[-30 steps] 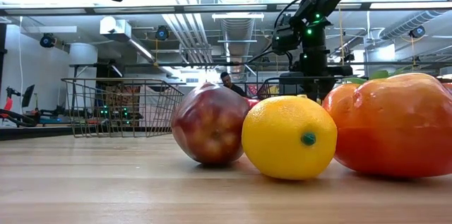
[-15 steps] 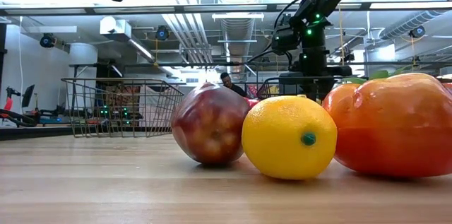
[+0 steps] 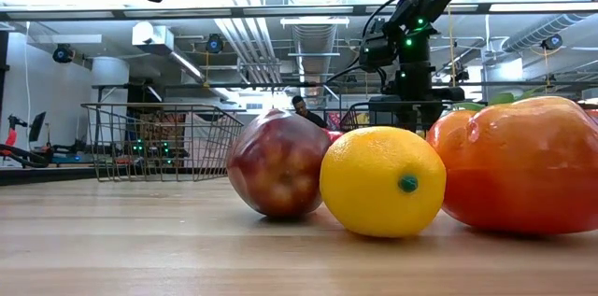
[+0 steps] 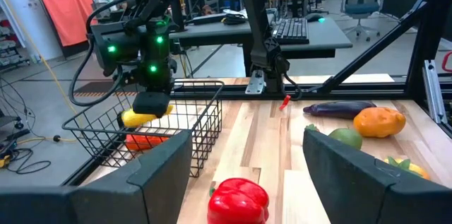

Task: Sort produce into baskets
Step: Put the yellow corn into the right black wire basket, then put the apple into the left yellow wire basket

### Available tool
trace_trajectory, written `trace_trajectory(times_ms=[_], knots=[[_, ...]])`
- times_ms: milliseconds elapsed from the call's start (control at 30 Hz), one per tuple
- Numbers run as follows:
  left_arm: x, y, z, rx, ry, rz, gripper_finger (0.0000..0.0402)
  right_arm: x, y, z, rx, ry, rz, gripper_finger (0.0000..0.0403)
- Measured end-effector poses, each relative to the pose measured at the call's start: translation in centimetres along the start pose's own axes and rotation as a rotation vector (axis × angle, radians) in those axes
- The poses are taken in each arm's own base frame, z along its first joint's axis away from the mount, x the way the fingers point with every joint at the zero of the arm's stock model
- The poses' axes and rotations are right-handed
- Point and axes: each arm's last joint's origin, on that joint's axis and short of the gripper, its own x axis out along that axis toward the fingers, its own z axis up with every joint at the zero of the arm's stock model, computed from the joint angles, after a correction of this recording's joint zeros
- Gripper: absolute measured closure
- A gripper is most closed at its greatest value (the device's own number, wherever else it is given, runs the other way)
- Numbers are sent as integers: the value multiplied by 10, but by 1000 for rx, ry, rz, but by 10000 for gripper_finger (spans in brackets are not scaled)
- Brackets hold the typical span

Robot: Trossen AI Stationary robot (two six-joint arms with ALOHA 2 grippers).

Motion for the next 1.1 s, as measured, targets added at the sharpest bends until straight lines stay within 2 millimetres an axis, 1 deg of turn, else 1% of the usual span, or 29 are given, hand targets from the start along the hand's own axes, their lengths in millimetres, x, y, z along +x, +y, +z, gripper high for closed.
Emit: trace_trajectory(times_ms=[433,667,767,900,1100], knots=[[0,0,0,1,1,0,149,0,0,0,2,-5,3,232],[0,0,0,1,1,-1,149,-3,0,1,-23,-14,9,231],[0,0,0,-5,1,-4,149,-12,0,1,-27,-40,27,231],[0,-1,-2,-13,15,-21,149,-29,2,-2,-38,-87,63,229],[3,-9,-9,13,63,-208,149,-64,11,-20,-116,-180,134,231]])
